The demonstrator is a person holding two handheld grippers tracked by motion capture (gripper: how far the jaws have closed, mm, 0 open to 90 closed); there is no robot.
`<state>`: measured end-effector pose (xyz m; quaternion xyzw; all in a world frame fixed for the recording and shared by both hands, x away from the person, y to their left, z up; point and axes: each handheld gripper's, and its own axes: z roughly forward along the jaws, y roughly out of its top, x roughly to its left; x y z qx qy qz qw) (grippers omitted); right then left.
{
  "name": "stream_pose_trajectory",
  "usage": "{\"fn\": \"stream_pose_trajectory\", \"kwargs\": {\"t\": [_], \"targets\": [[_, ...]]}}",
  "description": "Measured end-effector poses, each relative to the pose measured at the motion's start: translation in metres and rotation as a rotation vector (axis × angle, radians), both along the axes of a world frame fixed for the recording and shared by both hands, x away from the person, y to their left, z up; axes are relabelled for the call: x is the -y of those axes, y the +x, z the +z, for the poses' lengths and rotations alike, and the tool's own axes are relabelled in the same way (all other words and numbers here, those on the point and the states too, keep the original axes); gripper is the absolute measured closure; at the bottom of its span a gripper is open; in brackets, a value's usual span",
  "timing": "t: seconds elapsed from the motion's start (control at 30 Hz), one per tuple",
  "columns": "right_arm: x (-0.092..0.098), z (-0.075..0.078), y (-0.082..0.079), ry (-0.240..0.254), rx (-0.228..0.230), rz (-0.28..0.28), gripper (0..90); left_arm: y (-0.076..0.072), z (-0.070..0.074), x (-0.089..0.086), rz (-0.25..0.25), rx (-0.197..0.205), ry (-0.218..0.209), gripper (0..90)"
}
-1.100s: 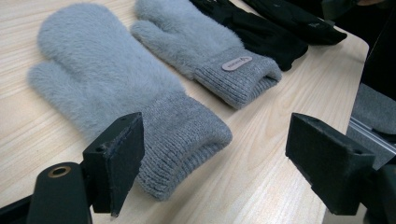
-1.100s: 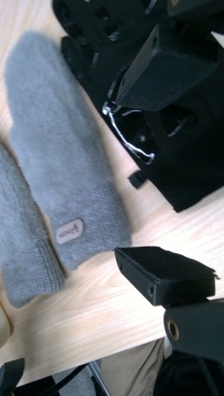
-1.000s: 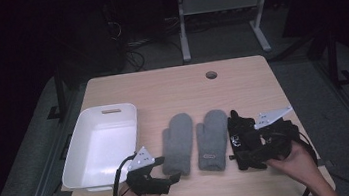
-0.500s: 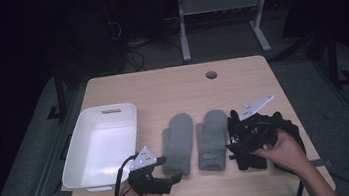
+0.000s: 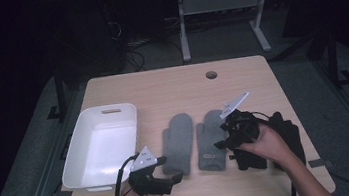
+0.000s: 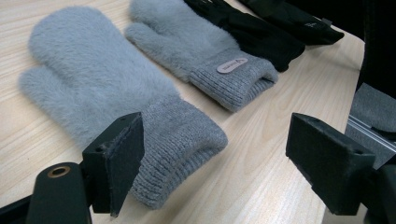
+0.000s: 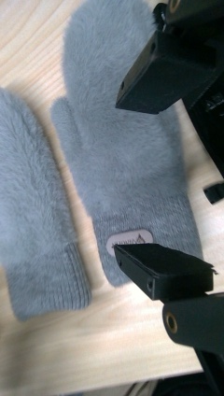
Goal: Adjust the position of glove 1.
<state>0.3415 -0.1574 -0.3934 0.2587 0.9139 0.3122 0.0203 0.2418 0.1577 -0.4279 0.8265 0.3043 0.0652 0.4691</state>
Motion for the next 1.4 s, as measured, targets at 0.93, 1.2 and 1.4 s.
{"fn": "stream_pose_trajectory", "kwargs": {"t": [0.93, 1.2, 1.4], "targets": [[-0.041, -0.047, 0.032, -0.255, 0.01, 0.065, 33.7, -0.004, 0.001, 0.005, -0.011, -0.001, -0.013, 19.6], [-0.039, -0.049, 0.027, -0.242, 0.026, 0.054, 49.1, -0.006, 0.001, 0.006, -0.013, 0.004, -0.009, 19.9], [-0.038, -0.048, 0.028, -0.228, 0.002, 0.046, 63.7, -0.007, 0.002, 0.007, -0.013, 0.008, -0.008, 20.0]]}}
